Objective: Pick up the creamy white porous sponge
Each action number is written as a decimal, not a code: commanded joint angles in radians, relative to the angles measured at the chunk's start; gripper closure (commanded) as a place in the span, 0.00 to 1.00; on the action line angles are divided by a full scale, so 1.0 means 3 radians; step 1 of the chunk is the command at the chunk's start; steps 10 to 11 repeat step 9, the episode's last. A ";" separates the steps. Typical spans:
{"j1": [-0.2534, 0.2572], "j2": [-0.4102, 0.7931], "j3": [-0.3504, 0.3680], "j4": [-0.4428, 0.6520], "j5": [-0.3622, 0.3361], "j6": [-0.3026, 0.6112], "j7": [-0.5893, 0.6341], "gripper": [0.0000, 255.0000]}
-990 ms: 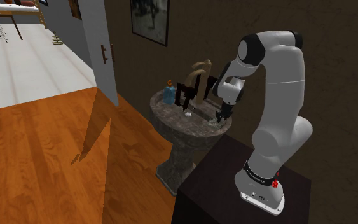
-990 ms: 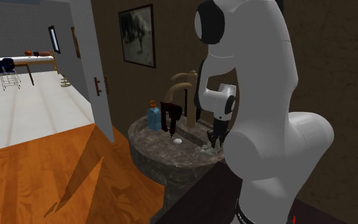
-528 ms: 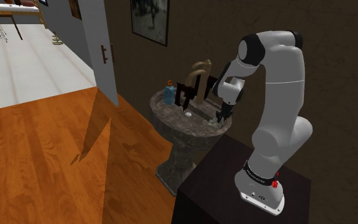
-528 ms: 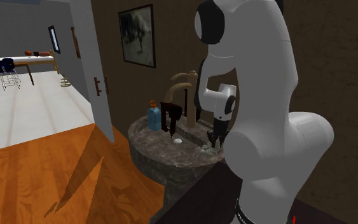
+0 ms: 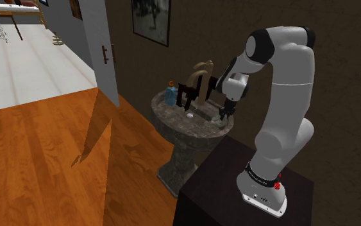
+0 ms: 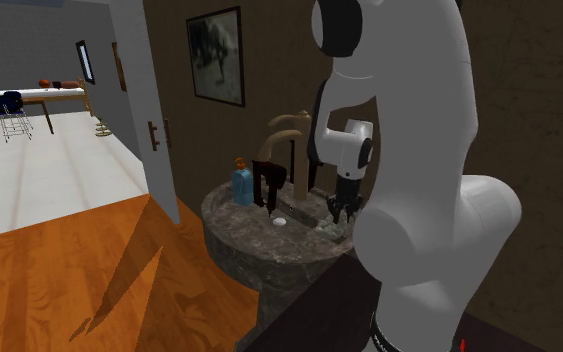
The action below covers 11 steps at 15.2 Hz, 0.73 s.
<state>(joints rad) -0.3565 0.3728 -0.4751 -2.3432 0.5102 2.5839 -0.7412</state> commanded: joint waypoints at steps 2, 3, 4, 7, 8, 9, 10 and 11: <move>0.0074 -0.0153 -0.0101 -0.0037 -0.0155 -0.0092 0.0115 1.00; 0.0095 -0.0199 -0.0131 -0.0043 -0.0204 -0.0123 0.0152 1.00; 0.0115 -0.0245 -0.0160 -0.0049 -0.0254 -0.0154 0.0190 1.00; 0.0172 -0.0382 -0.0240 -0.0061 -0.0404 -0.0250 0.0303 1.00; 0.0174 -0.0389 -0.0243 -0.0061 -0.0412 -0.0255 0.0309 1.00; 0.0173 -0.0389 -0.0243 -0.0061 -0.0413 -0.0255 0.0309 1.00; 0.0173 -0.0389 -0.0243 -0.0061 -0.0413 -0.0255 0.0309 1.00; 0.0173 -0.0389 -0.0243 -0.0061 -0.0413 -0.0255 0.0309 1.00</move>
